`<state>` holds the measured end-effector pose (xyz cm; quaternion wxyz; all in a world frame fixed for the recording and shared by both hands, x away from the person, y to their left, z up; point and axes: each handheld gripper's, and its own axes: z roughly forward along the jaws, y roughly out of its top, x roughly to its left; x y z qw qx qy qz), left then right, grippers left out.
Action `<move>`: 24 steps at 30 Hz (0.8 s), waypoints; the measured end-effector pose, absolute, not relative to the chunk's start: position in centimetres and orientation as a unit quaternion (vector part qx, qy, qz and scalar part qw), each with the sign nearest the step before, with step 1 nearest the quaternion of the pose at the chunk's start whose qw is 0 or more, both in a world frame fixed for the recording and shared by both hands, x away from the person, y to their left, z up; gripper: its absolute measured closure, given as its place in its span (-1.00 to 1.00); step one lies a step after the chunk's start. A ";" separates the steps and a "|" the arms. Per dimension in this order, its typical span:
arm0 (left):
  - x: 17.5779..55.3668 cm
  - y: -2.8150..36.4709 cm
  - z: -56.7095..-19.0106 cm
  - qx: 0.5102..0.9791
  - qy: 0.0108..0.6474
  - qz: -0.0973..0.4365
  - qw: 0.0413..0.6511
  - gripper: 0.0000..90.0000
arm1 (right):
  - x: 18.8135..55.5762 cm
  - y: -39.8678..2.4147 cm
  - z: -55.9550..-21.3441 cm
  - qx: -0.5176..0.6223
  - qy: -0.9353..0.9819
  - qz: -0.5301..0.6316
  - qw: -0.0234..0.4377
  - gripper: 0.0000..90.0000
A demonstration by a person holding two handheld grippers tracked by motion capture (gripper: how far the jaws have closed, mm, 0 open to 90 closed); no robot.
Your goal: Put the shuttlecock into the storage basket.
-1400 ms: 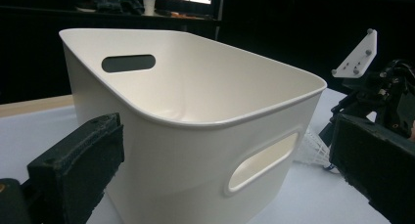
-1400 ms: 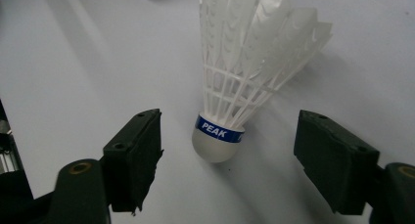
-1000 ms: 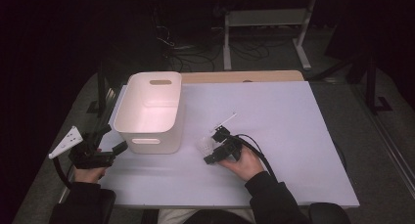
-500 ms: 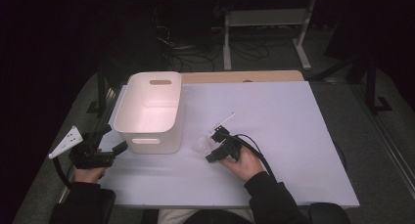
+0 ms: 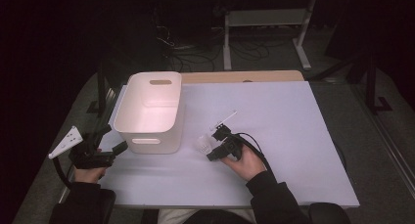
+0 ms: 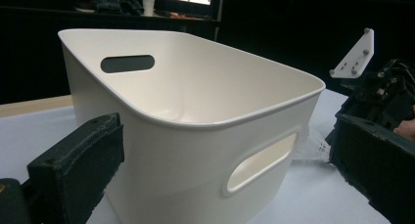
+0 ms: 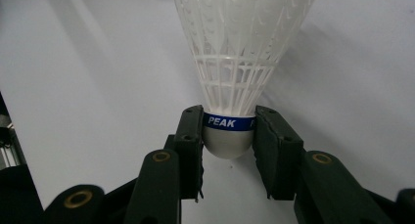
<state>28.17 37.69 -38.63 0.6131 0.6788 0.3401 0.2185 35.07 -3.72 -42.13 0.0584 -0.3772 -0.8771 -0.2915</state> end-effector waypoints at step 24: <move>28.2 37.7 -38.6 0.678 0.341 0.219 0.613 -1.00 | 35.5 -5.0 -37.6 -0.365 -0.867 -0.336 0.042 0.42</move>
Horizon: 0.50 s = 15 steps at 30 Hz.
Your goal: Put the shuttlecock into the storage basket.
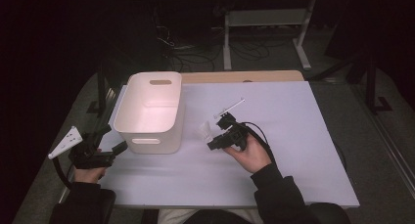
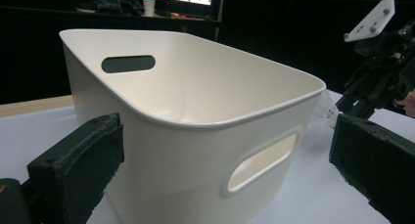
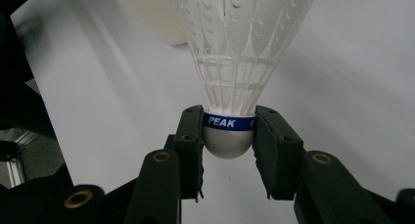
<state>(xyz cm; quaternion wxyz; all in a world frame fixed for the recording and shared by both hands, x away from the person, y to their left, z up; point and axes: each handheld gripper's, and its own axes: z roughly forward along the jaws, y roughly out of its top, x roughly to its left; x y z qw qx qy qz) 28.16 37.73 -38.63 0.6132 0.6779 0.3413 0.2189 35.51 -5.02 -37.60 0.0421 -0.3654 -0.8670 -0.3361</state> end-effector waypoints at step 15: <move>28.2 37.7 -38.6 0.677 0.342 0.219 0.614 -1.00 | 35.9 -5.3 -34.9 -0.357 -0.866 -0.350 0.026 0.42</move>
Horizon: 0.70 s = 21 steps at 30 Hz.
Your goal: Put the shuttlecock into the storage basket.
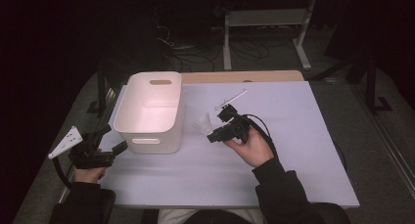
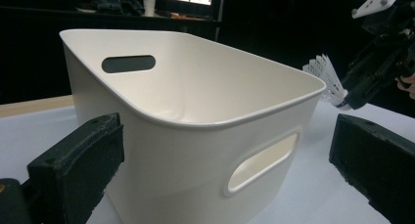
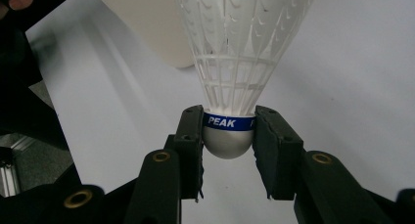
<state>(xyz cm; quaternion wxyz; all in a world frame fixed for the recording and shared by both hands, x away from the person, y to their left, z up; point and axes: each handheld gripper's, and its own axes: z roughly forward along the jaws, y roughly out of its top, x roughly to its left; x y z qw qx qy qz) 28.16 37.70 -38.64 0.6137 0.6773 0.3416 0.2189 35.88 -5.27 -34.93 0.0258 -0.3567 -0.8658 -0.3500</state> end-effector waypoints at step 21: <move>28.2 37.7 -38.6 0.678 0.342 0.219 0.613 -1.00 | 36.4 -4.6 -31.9 -0.339 -0.870 -0.359 0.002 0.42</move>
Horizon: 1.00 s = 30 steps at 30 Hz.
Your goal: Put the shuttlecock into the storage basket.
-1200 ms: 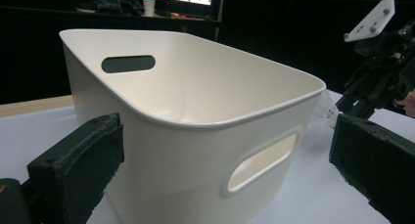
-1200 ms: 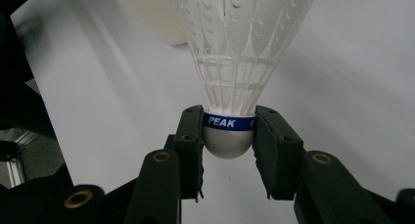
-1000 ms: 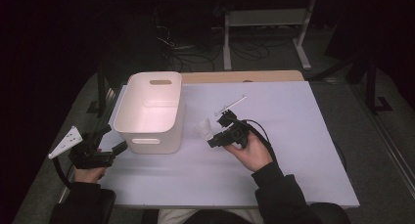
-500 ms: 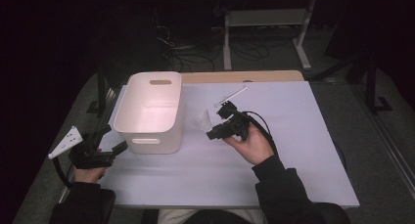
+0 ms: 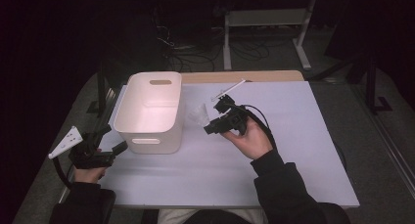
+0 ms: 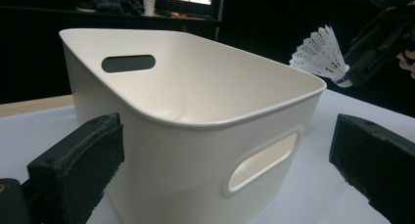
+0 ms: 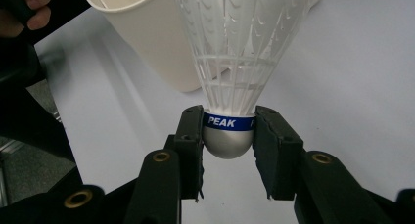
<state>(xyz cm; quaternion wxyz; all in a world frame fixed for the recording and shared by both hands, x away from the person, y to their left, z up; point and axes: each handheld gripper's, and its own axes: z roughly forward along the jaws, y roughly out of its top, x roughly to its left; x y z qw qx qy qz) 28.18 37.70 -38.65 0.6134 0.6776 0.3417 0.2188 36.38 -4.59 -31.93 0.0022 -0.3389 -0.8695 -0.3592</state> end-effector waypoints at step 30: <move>28.2 37.7 -38.7 0.677 0.342 0.218 0.614 -1.00 | 37.5 -4.0 -28.8 -0.324 -0.869 -0.375 -0.005 0.42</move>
